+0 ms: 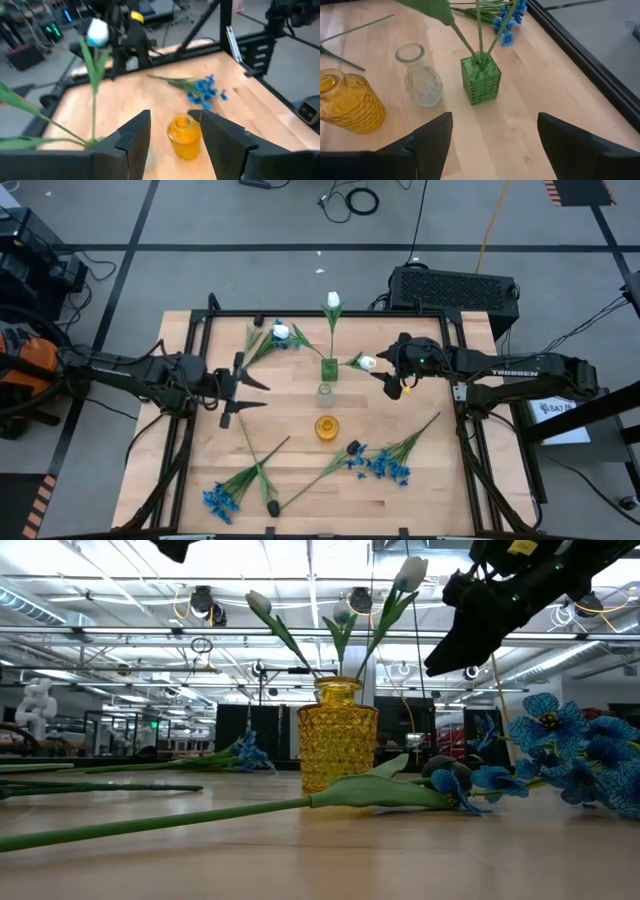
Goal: Sort flowers into vase by color
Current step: Put the top left blue flowers into the transparent vase
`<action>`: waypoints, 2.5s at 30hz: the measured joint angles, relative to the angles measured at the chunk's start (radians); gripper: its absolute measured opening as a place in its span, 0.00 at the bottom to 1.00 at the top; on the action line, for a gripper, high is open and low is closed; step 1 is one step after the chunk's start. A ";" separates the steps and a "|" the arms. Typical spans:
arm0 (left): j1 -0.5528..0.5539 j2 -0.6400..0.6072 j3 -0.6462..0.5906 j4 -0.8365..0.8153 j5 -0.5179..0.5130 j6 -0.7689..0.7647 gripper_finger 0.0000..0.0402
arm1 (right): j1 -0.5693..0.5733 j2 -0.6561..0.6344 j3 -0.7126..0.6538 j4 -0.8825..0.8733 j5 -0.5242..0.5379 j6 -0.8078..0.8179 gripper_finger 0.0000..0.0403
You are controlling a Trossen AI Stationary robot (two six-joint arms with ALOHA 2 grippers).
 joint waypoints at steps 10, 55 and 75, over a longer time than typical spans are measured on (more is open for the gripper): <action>-0.031 0.006 0.000 -0.218 0.016 -0.075 0.45 | 0.000 0.000 0.000 -0.006 0.000 -0.016 0.64; 0.584 0.396 -0.322 0.124 -0.285 -0.508 0.45 | -0.002 0.000 0.001 -0.002 0.028 -0.007 0.61; 0.695 0.590 -0.322 0.262 -0.183 -0.402 0.45 | -0.002 0.000 0.001 0.019 0.027 0.000 0.61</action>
